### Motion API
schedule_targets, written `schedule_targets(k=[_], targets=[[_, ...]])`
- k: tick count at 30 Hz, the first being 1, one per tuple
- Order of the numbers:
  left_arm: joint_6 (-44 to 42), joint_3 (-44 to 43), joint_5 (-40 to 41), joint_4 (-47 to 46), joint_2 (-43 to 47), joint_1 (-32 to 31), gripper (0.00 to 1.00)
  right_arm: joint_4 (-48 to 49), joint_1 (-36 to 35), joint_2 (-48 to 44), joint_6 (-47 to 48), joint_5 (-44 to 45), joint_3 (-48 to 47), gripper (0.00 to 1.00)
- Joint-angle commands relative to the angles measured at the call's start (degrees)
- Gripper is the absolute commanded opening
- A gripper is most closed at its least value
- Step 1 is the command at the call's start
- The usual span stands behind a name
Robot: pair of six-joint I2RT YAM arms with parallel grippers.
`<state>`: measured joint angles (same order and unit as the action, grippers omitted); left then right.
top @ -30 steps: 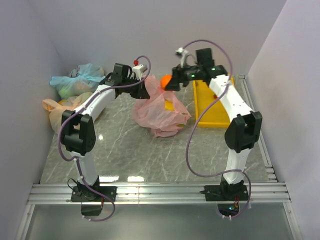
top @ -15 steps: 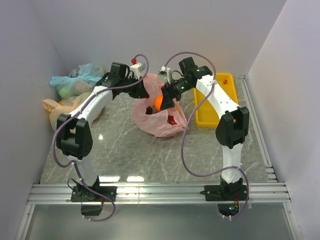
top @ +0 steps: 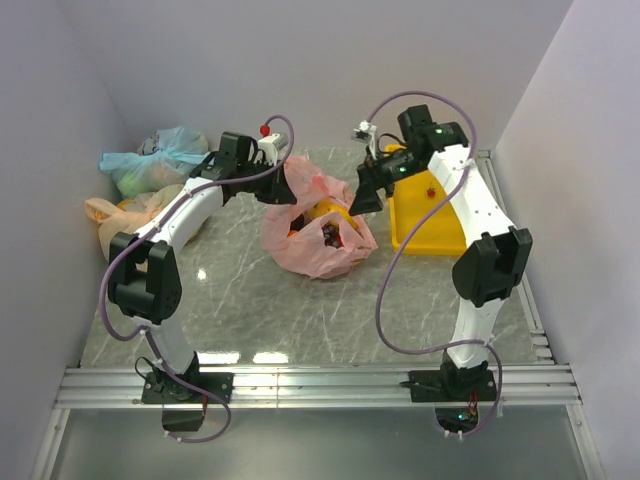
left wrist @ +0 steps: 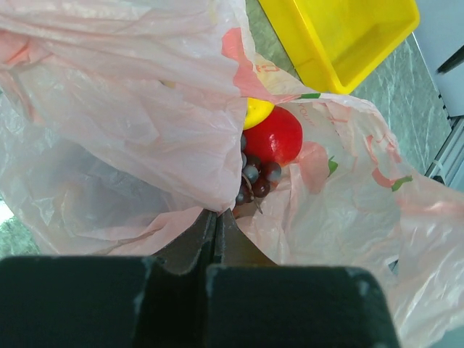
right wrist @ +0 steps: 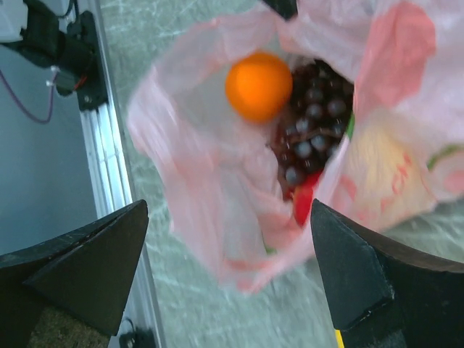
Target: Place the fake fruits into the plastic bag and tie a complex knot
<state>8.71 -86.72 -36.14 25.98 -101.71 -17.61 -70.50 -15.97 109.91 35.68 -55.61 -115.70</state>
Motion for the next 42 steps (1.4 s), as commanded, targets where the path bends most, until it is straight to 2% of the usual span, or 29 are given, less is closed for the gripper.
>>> schedule_targets(k=[1, 3, 6, 9, 16, 19, 20, 22, 28, 33, 35, 37, 38, 42], targets=[[0.96, -0.38, -1.04, -0.84, 3.1, 0.2, 0.0, -8.68, 1.46, -2.94, 8.78, -1.35, 0.2, 0.99], [0.87, -0.82, -1.47, -0.58, 2.84, 0.29, 0.0, -5.99, 1.47, -4.52, 9.4, -0.2, 3.8, 1.0], [1.13, -1.44, -1.56, 0.04, 2.31, 0.2, 0.0, 0.08, 0.77, -6.28, 5.47, 0.51, 8.73, 1.0], [1.31, -1.17, -0.95, 0.21, 2.83, 0.2, 0.0, 4.66, -0.73, -6.99, 3.09, -1.6, 8.91, 1.0], [1.57, -0.65, 0.63, 1.27, 3.8, 0.12, 0.0, 7.83, -5.73, -7.16, 1.41, -4.85, 11.81, 0.98], [1.84, 1.02, 0.28, 1.44, 5.38, 0.12, 0.0, 10.72, -7.49, -7.43, -0.78, -2.14, 14.96, 0.64], [1.66, 1.55, 0.19, 1.71, 6.17, 0.12, 0.0, 12.56, -7.33, -7.69, -2.44, -1.09, 16.2, 0.32], [-0.08, 4.44, -0.24, 2.93, 9.41, 0.12, 0.0, 19.74, -6.97, -9.62, -9.12, 2.68, 19.88, 0.01], [-10.7, 17.0, 0.28, 7.42, 24.52, -1.46, 0.0, 34.7, -2.59, -16.3, -23.63, 5.87, 21.4, 0.0], [-11.44, 25.18, -0.33, 8.38, 37.43, -3.13, 0.0, 39.2, 1.28, -17.01, -30.13, 2.98, 17.0, 0.0], [-11.0, 25.89, -1.74, 8.83, 39.47, -3.57, 0.03, 39.3, 1.38, -17.18, -28.92, 1.04, 15.77, 0.0], [-10.73, 25.9, -1.48, 9.44, 41.76, -3.93, 0.25, 38.25, 0.94, -17.53, -25.67, -3.08, 16.03, 0.0], [-11.6, 25.11, -2.43, 10.14, 42.2, -3.93, 0.39, 37.63, 0.59, -17.8, -22.53, -4.31, 16.38, 0.0], [-14.16, 16.44, -2.44, 10.5, 43.35, -3.93, 0.53, 39.11, -0.82, -22.26, -16.71, -8.36, 22.78, 0.0]])
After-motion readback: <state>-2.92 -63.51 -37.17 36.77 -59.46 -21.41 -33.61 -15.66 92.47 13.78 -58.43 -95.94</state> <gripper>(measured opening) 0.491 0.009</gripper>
